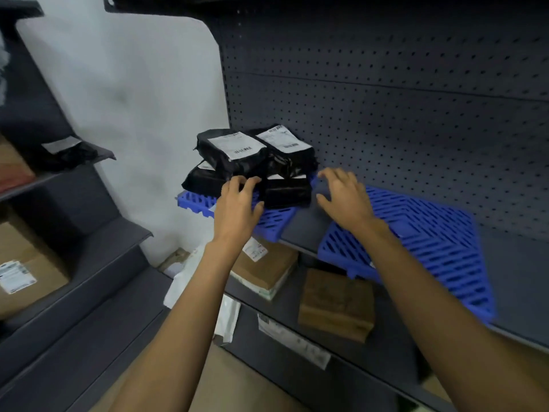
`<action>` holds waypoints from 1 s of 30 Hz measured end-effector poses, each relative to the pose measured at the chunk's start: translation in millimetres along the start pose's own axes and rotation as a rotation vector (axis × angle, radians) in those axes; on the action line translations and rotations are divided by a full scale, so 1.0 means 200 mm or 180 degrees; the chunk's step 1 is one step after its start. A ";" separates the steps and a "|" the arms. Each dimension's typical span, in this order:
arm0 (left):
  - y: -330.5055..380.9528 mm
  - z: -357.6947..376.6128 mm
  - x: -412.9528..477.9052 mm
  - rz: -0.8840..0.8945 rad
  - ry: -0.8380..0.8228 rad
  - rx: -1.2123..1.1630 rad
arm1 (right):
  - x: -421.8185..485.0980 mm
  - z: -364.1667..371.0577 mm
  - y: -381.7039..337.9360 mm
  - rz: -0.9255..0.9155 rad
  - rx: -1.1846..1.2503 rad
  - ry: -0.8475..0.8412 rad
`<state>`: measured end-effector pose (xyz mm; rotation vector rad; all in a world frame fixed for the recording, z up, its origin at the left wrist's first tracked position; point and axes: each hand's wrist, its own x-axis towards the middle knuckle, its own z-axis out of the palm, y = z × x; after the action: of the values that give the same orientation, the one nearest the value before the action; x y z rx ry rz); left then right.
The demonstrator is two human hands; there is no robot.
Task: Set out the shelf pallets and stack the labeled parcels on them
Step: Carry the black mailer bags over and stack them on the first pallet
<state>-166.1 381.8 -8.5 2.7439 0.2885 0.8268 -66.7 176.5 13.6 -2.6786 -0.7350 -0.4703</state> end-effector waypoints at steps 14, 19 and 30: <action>0.85 0.04 -0.50 0.1602 -0.0304 -0.0499 | -1.23 -0.55 0.41 0.1161 -0.0831 0.0279; 1.32 0.08 -0.66 0.2010 -0.0443 -0.0721 | -1.63 -0.78 0.65 0.1664 -0.0977 0.0329; 2.52 0.11 -1.25 0.2808 -0.0651 -0.1074 | -2.65 -1.41 1.26 0.2526 -0.1313 0.0372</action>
<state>-300.5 -165.2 -0.8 2.5329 -1.0632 0.6597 -425.6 -365.9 2.8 -2.9675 0.5224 -0.5858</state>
